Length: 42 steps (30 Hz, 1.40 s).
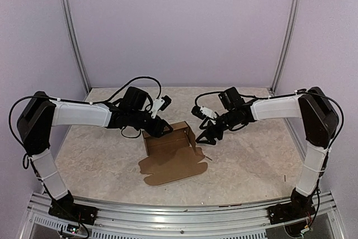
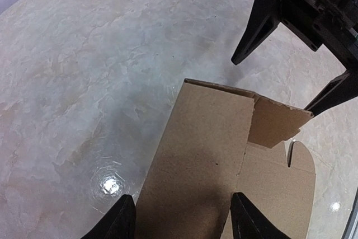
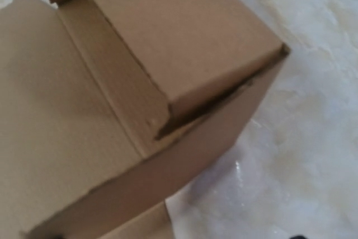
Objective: Fold the paper box
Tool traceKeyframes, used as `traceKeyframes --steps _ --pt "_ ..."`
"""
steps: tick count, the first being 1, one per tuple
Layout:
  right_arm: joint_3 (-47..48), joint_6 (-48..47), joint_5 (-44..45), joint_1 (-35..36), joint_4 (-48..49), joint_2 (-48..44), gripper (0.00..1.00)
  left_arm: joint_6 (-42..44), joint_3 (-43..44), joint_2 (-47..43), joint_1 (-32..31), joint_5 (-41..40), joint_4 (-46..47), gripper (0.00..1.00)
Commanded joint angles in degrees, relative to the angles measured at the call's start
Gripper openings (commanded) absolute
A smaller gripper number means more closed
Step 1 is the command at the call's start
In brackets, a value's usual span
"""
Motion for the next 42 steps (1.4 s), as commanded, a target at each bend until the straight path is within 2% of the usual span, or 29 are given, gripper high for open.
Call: traceKeyframes --steps 1,8,17,23,25,33,36,42 --pt "1.0 2.3 1.6 1.1 1.4 0.8 0.83 -1.0 -0.7 1.8 0.2 3.2 -0.6 0.56" --pt "2.1 3.8 2.6 3.2 3.7 3.0 0.85 -2.7 -1.3 1.9 -0.9 4.1 0.1 0.54" --pt "1.0 4.0 2.9 5.0 5.5 4.1 0.86 0.7 -0.4 4.7 -5.0 -2.2 -2.9 0.52" --pt "-1.9 6.6 5.4 5.1 9.3 3.1 0.86 0.6 -1.0 4.8 -5.6 -2.8 -3.0 0.53" --pt "-2.2 8.9 7.5 5.1 11.1 3.7 0.84 0.6 -1.0 4.5 -5.6 -2.4 -2.8 0.52" --pt "-4.1 14.2 12.2 5.0 20.5 4.6 0.61 -0.2 -0.1 3.9 -5.8 -0.3 -3.0 0.53" --pt "-5.5 14.9 13.2 5.1 24.8 3.9 0.57 -0.3 -0.2 3.5 -5.8 0.4 -2.9 0.53" --pt "-5.5 14.4 12.5 5.0 28.3 4.6 0.41 -0.5 0.1 3.9 -5.5 1.1 -2.8 0.52"
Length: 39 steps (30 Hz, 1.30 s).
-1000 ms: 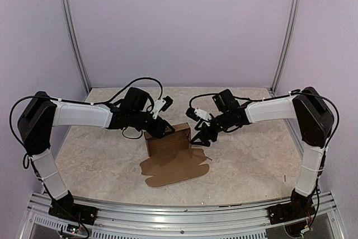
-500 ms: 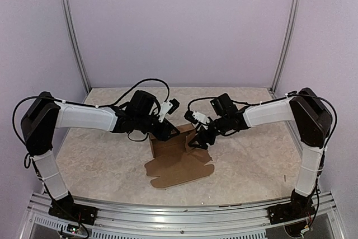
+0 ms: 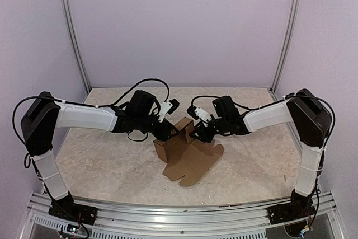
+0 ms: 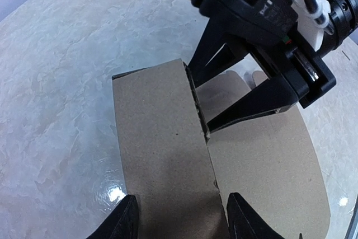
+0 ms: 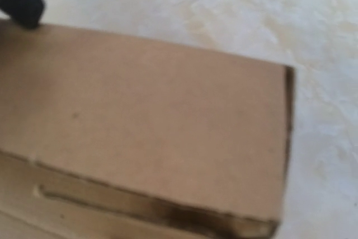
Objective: Fold the paper box
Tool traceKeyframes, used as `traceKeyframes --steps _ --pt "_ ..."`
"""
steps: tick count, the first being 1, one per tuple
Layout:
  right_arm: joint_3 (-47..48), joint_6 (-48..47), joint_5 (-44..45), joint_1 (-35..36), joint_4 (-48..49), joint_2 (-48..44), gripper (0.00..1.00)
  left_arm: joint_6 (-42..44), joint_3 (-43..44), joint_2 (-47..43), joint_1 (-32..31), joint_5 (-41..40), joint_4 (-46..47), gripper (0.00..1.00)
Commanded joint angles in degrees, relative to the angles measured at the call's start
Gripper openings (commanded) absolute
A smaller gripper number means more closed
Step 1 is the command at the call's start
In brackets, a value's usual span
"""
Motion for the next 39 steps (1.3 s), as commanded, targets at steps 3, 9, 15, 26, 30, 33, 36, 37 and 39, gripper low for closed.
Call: traceKeyframes --steps 3,9,15,26,30,33,36,37,39 --pt "0.4 0.0 -0.5 0.4 8.1 2.4 0.36 -1.1 -0.2 2.5 -0.4 4.1 -5.4 0.52" --pt "3.2 -0.6 0.8 0.4 8.6 5.8 0.59 -0.9 -0.1 2.9 0.6 5.9 -4.7 0.5" --pt "5.1 -0.7 1.9 -0.6 9.4 7.6 0.6 -0.6 0.7 3.4 1.2 5.7 -5.7 0.49" --pt "12.0 -16.5 -16.3 -2.0 0.0 10.2 0.61 0.8 2.3 4.3 2.6 7.8 -7.0 0.48" --pt "17.4 -16.8 -18.9 -2.0 -3.2 13.5 0.54 1.4 4.4 5.7 3.3 9.5 -8.3 0.48" --pt "21.5 -14.5 -17.0 -2.2 -4.6 15.9 0.49 1.5 5.6 6.5 3.7 10.2 -8.9 0.48" --pt "22.7 -11.9 -16.9 -3.3 -4.2 16.9 0.48 1.2 6.0 6.9 4.1 10.1 -9.0 0.48" --pt "22.6 -10.8 -16.5 -3.5 -3.4 16.9 0.48 1.0 6.1 6.8 4.2 10.0 -9.1 0.48" --pt "22.6 -9.1 -16.3 -4.2 -2.4 17.0 0.47 0.7 6.1 6.6 4.3 9.6 -9.0 0.49"
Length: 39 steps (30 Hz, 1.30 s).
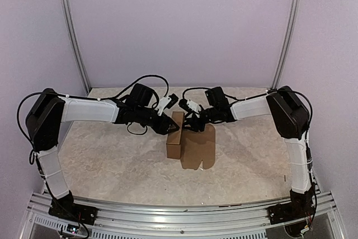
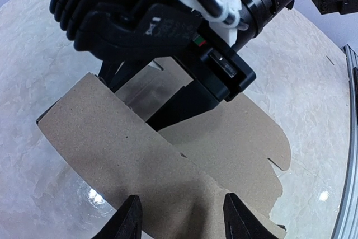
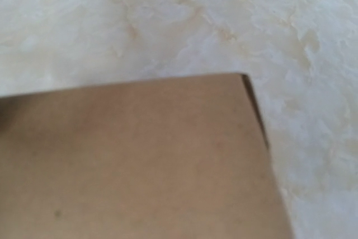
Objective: Fold the paper box
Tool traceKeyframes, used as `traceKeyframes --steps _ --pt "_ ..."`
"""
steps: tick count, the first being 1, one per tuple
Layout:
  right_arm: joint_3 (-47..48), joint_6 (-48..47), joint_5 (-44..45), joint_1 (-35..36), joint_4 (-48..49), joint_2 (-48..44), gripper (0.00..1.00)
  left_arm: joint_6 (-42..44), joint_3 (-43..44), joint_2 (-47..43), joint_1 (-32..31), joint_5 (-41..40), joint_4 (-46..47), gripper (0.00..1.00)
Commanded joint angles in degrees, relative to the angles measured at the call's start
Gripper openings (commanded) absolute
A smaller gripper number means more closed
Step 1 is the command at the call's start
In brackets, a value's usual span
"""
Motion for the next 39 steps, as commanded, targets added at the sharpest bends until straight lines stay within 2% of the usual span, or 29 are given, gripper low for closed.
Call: traceKeyframes --steps 1,11,20,26,35,39 --pt "1.5 4.7 -2.8 -0.5 1.9 1.2 0.47 -0.4 -0.2 2.6 0.2 0.2 -4.2 0.51" --pt "1.0 5.8 -4.0 -1.3 2.6 1.0 0.47 -8.5 -0.2 0.1 4.2 1.2 1.7 0.54" --pt "2.1 7.4 -1.1 -1.5 3.4 1.7 0.46 -10.9 0.9 1.4 5.4 1.0 2.7 0.5" --pt "9.0 8.5 0.6 -1.6 -0.8 6.0 0.5 -8.5 2.8 4.5 5.1 -0.6 0.6 0.49" --pt "21.8 12.0 -5.0 -1.7 -6.7 13.6 0.51 -5.6 4.1 6.9 5.1 1.3 -0.1 0.48" --pt "29.6 14.0 -8.2 -1.6 -10.7 18.3 0.48 -5.7 4.9 7.4 5.8 2.4 -0.4 0.47"
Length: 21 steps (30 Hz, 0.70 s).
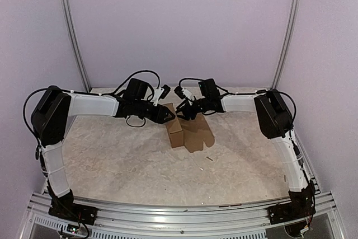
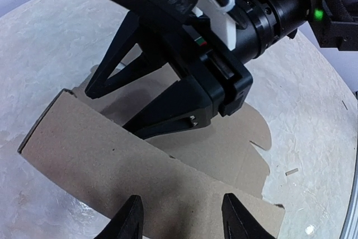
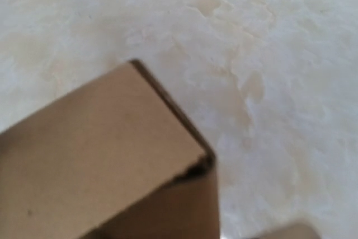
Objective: Fold the paper box
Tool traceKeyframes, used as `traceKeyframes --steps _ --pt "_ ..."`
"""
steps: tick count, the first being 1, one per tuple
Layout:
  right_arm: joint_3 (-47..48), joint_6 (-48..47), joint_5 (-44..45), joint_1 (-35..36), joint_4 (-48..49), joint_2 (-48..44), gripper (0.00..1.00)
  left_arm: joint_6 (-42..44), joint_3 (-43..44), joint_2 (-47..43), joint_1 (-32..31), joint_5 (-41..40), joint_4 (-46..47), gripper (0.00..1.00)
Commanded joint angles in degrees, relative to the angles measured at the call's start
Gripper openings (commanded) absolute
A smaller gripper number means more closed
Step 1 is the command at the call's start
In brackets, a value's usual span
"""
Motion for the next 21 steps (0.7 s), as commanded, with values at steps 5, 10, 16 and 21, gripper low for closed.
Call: traceKeyframes --steps 5,10,16,21 --pt "8.4 4.6 -6.6 0.2 -5.8 5.8 0.46 -0.7 -0.4 1.2 1.6 2.2 -2.5 0.47" --pt "4.0 5.7 -7.2 -0.2 -4.0 3.3 0.46 -2.1 -0.4 -1.1 1.6 -0.3 -3.6 0.48" --pt "-2.9 7.2 -7.2 -0.8 -0.1 -1.2 0.46 -5.5 -2.8 -4.4 1.6 -6.2 -4.1 0.5" --pt "-7.0 6.9 -6.5 -1.0 0.1 -5.0 0.46 -6.4 -5.6 -8.2 1.5 -7.5 -2.6 0.51"
